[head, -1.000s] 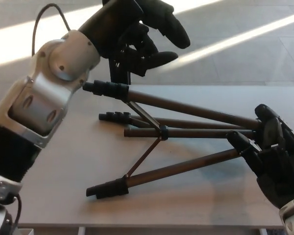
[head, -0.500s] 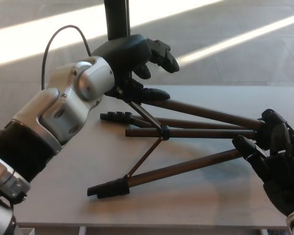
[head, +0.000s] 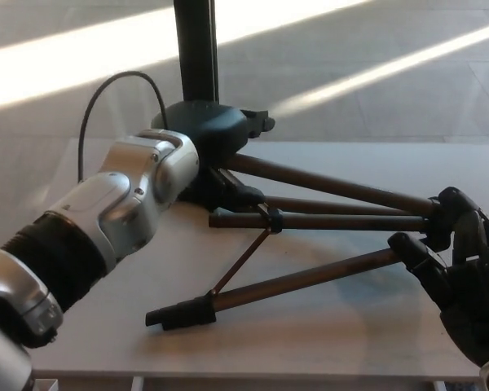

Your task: Use both hands of the robot to pick up the tripod lying in the middle of the desk and make it stand upright on the desk

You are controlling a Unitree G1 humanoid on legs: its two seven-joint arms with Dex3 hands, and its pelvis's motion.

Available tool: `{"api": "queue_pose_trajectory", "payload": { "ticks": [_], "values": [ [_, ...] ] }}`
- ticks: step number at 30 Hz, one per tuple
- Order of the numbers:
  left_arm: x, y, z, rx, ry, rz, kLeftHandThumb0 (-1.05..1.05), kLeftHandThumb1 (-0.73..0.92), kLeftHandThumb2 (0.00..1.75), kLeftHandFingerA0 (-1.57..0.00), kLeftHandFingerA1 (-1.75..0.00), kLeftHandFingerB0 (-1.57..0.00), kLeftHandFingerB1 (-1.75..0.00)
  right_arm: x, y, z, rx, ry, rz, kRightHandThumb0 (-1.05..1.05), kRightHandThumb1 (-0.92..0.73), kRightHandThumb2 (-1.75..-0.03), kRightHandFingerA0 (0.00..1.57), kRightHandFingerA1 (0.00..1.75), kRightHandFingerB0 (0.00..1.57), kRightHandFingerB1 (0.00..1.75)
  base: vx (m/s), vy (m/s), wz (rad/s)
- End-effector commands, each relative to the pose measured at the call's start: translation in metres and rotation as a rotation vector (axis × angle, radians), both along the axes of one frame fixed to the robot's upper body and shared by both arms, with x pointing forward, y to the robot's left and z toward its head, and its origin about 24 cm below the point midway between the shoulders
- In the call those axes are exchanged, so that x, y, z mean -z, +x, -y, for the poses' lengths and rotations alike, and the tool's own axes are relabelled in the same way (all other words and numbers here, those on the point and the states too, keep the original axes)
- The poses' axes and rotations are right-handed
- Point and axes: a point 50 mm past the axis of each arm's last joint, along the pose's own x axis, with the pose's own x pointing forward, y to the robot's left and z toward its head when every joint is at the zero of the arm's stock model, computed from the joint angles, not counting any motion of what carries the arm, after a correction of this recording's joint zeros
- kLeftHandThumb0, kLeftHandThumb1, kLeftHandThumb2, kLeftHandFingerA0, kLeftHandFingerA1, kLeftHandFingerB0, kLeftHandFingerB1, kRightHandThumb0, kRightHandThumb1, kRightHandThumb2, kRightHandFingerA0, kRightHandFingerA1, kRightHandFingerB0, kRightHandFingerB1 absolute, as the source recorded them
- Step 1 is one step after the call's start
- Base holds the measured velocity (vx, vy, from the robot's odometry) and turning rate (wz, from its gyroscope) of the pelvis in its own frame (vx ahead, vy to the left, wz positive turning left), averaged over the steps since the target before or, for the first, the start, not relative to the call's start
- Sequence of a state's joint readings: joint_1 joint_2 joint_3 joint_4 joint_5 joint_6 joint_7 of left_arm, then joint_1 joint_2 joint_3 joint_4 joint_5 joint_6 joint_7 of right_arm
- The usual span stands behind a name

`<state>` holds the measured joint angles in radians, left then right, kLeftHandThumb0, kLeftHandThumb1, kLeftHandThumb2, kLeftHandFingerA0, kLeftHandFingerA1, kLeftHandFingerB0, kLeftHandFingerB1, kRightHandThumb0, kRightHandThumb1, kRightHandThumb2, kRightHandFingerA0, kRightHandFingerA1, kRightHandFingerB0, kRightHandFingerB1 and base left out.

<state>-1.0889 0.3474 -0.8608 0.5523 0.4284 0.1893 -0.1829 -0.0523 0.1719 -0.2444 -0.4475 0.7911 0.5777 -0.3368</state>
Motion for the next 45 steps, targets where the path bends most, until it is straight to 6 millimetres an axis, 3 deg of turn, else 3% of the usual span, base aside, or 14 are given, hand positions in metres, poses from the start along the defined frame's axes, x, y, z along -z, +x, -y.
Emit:
{"api": "queue_pose_trajectory", "payload": {
  "ticks": [1,2,9,16,21,22,26,29,33,34,39,40,43,45],
  "values": [
    [-0.011,0.003,0.018,0.024,0.123,0.326,-0.81,0.55,0.96,-0.01,-0.36,-0.12,-0.41,-0.003,-0.008,0.003,-0.020,-0.005,-0.002,-0.58,-0.71,-0.60,0.77,0.91,0.64,0.58,0.00,0.000,0.00],
    [-0.009,0.001,0.020,0.041,0.075,0.358,-0.77,0.69,0.61,-0.16,-0.50,-0.24,-0.32,-0.002,-0.009,0.002,-0.024,-0.009,-0.003,-0.59,-0.71,-0.61,0.76,0.92,0.64,0.58,0.00,0.000,0.00],
    [-0.007,-0.006,0.038,0.093,-0.136,0.461,-0.62,0.84,0.65,-0.89,-0.77,-0.36,-0.42,0.000,-0.009,0.000,-0.031,-0.028,-0.022,-0.59,-0.70,-0.61,0.77,0.91,0.72,0.58,0.00,0.000,0.00],
    [-0.010,-0.008,0.045,0.111,-0.214,0.466,-0.62,0.90,0.66,-1.03,-0.87,-0.50,-0.47,0.001,-0.008,-0.003,-0.055,-0.051,-0.007,-0.60,-0.71,-0.61,0.76,0.93,0.70,0.58,0.00,0.000,0.00],
    [-0.001,-0.003,0.040,0.095,0.089,0.371,-0.69,0.87,0.66,-0.79,-0.69,-0.48,-0.41,-0.001,-0.007,-0.002,-0.052,-0.068,-0.010,-0.59,-0.71,-0.60,0.76,0.92,0.69,0.58,0.00,0.000,0.00],
    [0.000,-0.002,0.039,0.088,0.130,0.355,-0.68,0.67,1.06,-0.58,-0.68,-0.36,-0.54,-0.001,-0.007,-0.002,-0.051,-0.068,-0.011,-0.59,-0.71,-0.60,0.77,0.91,0.69,0.57,0.00,0.000,0.00],
    [0.015,0.000,0.023,0.046,0.311,0.277,-0.76,0.85,0.65,-0.27,-0.46,-0.32,-0.35,-0.003,-0.007,0.002,-0.056,-0.084,-0.008,-0.58,-0.71,-0.62,0.73,0.90,0.67,0.56,0.00,0.000,0.00],
    [0.024,-0.001,0.015,0.012,0.357,0.211,-0.80,0.67,1.05,-0.02,-0.40,-0.11,-0.45,-0.002,-0.008,0.004,-0.064,-0.091,-0.002,-0.59,-0.70,-0.61,0.73,0.88,0.66,0.56,0.00,0.000,0.00],
    [0.027,-0.001,0.011,-0.039,0.401,0.126,-0.87,0.88,0.66,0.00,-0.26,-0.11,-0.30,0.000,-0.008,0.005,-0.073,-0.100,-0.006,-0.60,-0.70,-0.61,0.73,0.88,0.67,0.56,0.00,0.000,0.00],
    [0.025,-0.001,0.011,-0.061,0.408,0.073,-1.01,0.75,1.15,0.00,-0.20,-0.09,-0.15,0.001,-0.008,0.004,-0.086,-0.098,-0.003,-0.59,-0.71,-0.61,0.70,0.89,0.66,0.56,0.00,0.000,0.00],
    [0.026,0.000,0.013,-0.070,0.360,0.061,-0.99,0.74,1.15,0.00,-0.28,-0.06,-0.22,-0.001,-0.007,0.002,-0.099,-0.117,0.000,-0.57,-0.73,-0.62,0.70,0.86,0.65,0.55,0.00,0.000,0.00],
    [0.028,-0.001,0.013,-0.050,0.327,0.122,-0.89,0.87,0.68,-0.09,-0.50,-0.15,-0.32,-0.002,-0.006,0.002,-0.098,-0.121,0.001,-0.58,-0.73,-0.62,0.70,0.87,0.65,0.55,0.00,0.000,0.00],
    [0.032,-0.004,0.014,0.014,0.189,0.247,-0.77,0.83,0.65,-0.65,-0.57,-0.36,-0.34,-0.002,-0.006,0.003,-0.097,-0.128,-0.002,-0.59,-0.71,-0.61,0.72,0.86,0.67,0.55,0.00,0.000,0.00],
    [0.032,-0.007,0.017,0.067,0.062,0.320,-0.66,0.89,0.67,-0.98,-1.14,-0.53,-0.50,-0.003,-0.006,0.004,-0.096,-0.137,-0.001,-0.59,-0.71,-0.61,0.73,0.87,0.68,0.55,0.00,0.000,0.00]
  ]
}}
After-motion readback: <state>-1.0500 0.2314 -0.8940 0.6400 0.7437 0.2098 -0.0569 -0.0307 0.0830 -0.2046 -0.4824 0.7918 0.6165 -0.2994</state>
